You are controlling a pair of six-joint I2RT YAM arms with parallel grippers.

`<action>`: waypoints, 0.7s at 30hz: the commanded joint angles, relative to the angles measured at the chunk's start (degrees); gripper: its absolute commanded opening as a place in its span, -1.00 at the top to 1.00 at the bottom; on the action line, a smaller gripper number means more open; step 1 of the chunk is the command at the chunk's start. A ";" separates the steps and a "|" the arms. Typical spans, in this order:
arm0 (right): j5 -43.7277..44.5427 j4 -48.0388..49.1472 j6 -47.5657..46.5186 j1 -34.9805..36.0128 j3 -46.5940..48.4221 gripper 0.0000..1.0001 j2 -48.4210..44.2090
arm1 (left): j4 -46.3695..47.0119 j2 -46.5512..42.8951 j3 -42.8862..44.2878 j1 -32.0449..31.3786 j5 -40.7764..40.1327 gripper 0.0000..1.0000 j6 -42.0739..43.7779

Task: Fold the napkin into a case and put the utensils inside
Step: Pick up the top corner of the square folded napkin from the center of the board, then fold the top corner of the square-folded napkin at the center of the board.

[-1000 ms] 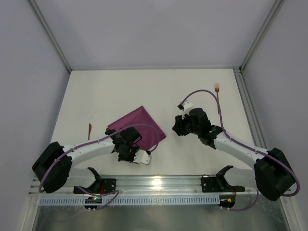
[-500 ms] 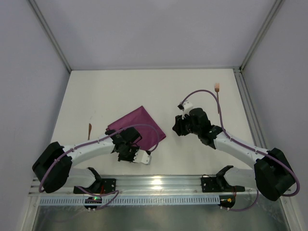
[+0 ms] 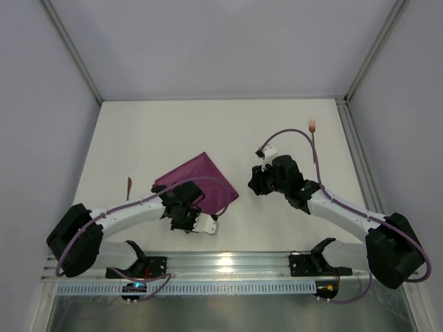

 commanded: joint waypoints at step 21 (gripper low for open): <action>-1.98 4.48 2.91 0.21 1.14 0.17 0.30 | 0.51 5.17 15.92 9.49 -4.48 1.00 -5.31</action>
